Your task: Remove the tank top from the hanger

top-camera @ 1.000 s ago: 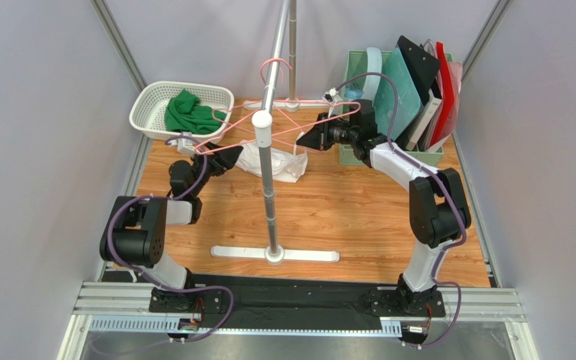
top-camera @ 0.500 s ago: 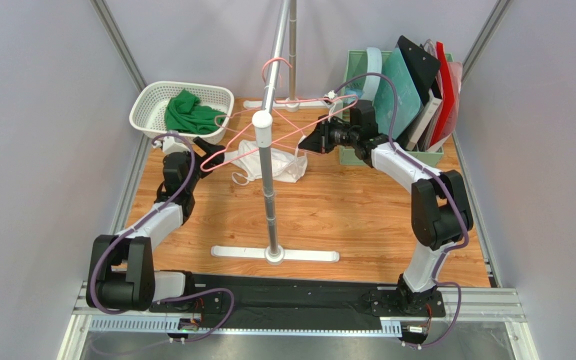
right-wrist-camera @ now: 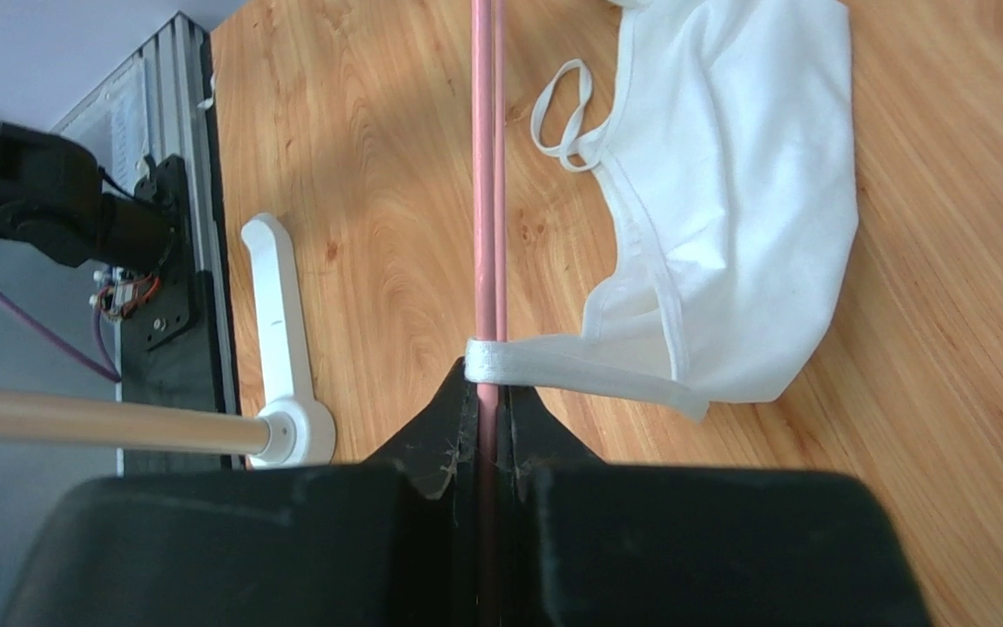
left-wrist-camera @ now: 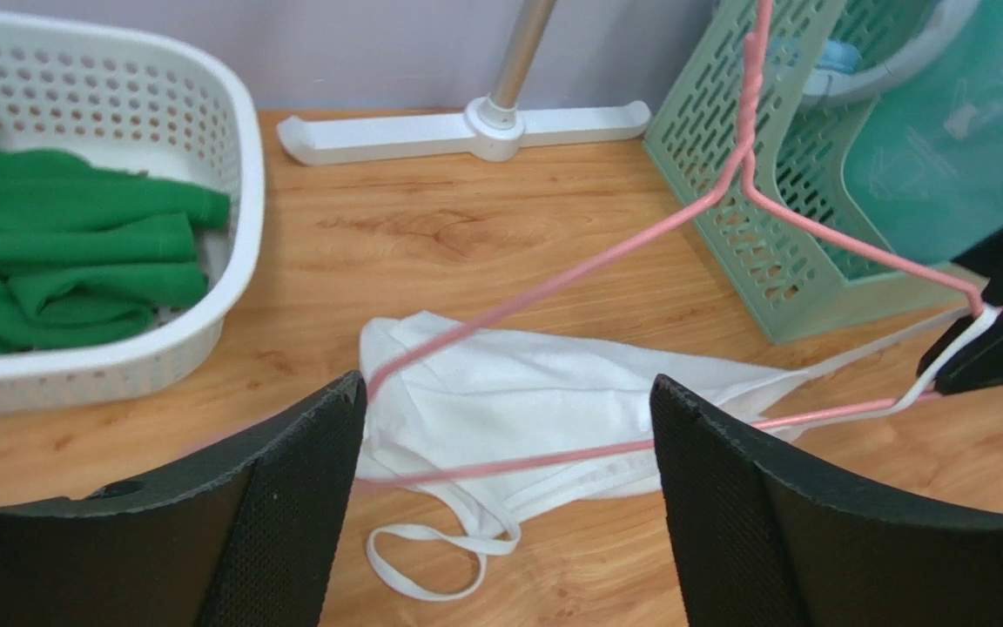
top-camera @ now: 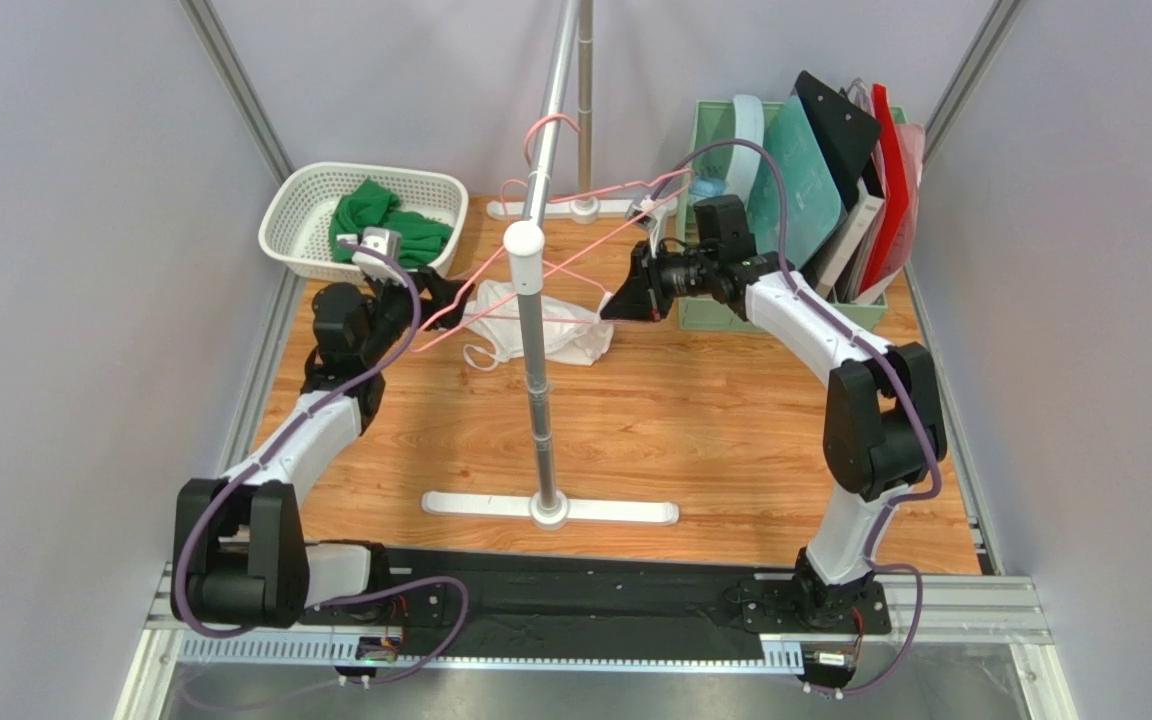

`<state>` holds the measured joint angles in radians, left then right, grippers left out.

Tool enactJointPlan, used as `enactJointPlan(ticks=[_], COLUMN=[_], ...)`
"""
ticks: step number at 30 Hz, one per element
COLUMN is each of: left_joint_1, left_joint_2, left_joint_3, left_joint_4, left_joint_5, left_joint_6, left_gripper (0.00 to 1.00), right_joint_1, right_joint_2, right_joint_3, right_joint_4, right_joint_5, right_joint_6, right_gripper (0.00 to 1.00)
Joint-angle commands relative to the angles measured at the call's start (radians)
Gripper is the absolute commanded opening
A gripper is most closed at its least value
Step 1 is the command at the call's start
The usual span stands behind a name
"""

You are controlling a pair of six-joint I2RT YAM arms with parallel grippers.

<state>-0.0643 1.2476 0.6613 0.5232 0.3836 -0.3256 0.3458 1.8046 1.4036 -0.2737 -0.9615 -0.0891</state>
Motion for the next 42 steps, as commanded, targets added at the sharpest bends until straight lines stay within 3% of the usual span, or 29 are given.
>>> enactJointPlan(ticks=[1,7,14,19,22,23,25,26,29,31,32,33,35,37,39,42], left_joint_1=[0.0,-0.005,-0.035,-0.046,-0.045,-0.045,-0.046,-0.046,-0.046,-0.046,-0.048,-0.048,-0.046,-0.046,-0.046,-0.046], left_joint_2=[0.091,0.121,0.133,0.145,0.141,0.141,0.144,0.144,0.136,0.131,0.128,0.125,0.125,0.125,0.124,0.121], left_joint_3=[0.049,0.077,0.077,0.083,0.081,0.083,0.084,0.083,0.08,0.074,0.07,0.064,0.061,0.061,0.058,0.054], left_joint_4=[0.103,0.112,0.124,0.097,0.083,0.083,0.077,0.072,0.069,0.072,0.075,0.08,0.09,0.095,0.098,0.098], left_joint_5=[0.231,0.489,0.564,0.564,0.569,0.574,0.569,0.568,0.569,0.566,0.561,0.546,0.535,0.52,0.496,0.454], left_joint_6=[0.154,0.184,0.197,0.207,0.214,0.212,0.211,0.214,0.208,0.207,0.203,0.204,0.197,0.192,0.189,0.188], left_gripper=[0.82,0.76,0.72,0.75,0.67,0.54,0.51,0.42,0.37,0.22,0.04,0.0,0.0,0.0,0.0,0.0], right_joint_1=[-0.011,-0.062,-0.079,-0.08,-0.079,-0.079,-0.08,-0.079,-0.08,-0.079,-0.08,-0.08,-0.077,-0.077,-0.082,-0.083], right_joint_2=[-0.033,-0.024,0.012,0.05,0.11,0.125,0.162,0.167,0.165,0.16,0.147,0.135,0.095,0.035,0.019,0.03], right_joint_3=[0.098,0.138,0.164,0.218,0.317,0.339,0.377,0.397,0.399,0.396,0.388,0.353,0.278,0.177,0.152,0.159], right_joint_4=[-0.27,-0.472,-0.578,-0.684,-0.879,-0.919,-1.019,-1.035,-1.03,-0.995,-0.961,-0.906,-0.657,-0.458,-0.406,-0.383], right_joint_5=[-0.085,-0.171,-0.253,-0.31,-0.332,-0.341,-0.347,-0.347,-0.336,-0.324,-0.297,-0.275,-0.177,-0.108,-0.06,-0.034], right_joint_6=[-0.317,-0.463,-0.566,-0.635,-0.776,-0.805,-0.876,-0.893,-0.885,-0.835,-0.796,-0.726,-0.49,-0.387,-0.319,-0.272], right_gripper=[0.0,0.0,0.0,0.0,0.0,0.0,0.0,0.0,0.01,0.05,0.06,0.06,0.17,0.26,0.35,0.4])
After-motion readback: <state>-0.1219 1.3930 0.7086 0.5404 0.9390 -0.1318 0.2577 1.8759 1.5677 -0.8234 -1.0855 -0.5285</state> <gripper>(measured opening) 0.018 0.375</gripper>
